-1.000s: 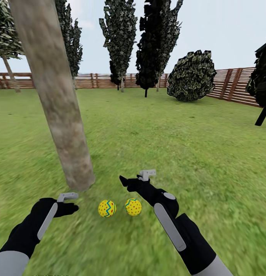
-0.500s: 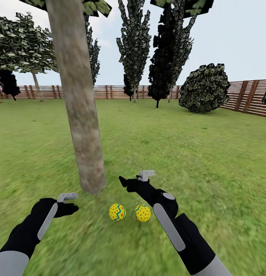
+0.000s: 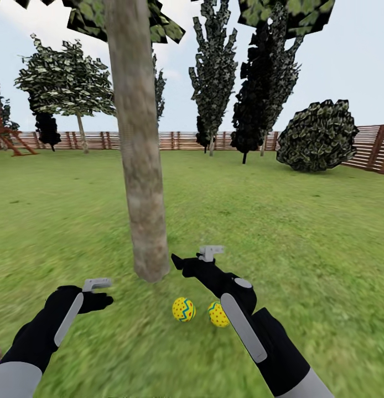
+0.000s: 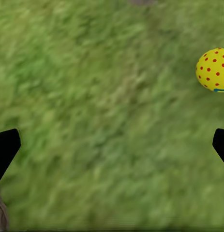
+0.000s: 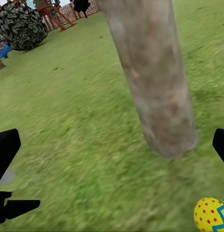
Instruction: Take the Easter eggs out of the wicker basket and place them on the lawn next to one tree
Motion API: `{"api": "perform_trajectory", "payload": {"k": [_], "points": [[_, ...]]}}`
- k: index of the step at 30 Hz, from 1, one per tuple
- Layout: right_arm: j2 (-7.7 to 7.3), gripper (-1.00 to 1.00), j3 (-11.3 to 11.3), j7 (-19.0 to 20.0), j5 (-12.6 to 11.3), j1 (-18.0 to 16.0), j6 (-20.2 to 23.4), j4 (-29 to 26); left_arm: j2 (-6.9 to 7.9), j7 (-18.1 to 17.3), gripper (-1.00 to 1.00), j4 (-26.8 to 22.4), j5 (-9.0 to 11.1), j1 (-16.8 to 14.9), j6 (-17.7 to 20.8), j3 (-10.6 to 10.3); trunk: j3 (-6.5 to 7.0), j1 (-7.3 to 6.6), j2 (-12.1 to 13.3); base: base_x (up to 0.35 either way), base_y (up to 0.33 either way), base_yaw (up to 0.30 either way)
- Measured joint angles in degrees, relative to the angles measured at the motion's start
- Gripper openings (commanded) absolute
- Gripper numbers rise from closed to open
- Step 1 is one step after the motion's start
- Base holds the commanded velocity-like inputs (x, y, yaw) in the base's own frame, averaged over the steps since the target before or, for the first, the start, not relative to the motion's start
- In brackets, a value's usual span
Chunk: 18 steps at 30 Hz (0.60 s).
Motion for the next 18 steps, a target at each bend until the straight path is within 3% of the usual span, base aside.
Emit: {"api": "perform_trajectory", "payload": {"k": [18], "points": [[-0.07,1.00,0.1,0.1,-0.1,0.0,-0.2,0.0,-0.12,0.1,1.00,0.1,-0.1,0.0,-0.1,-0.1,4.47,-3.96,7.2,-0.010,0.000,0.192]]}}
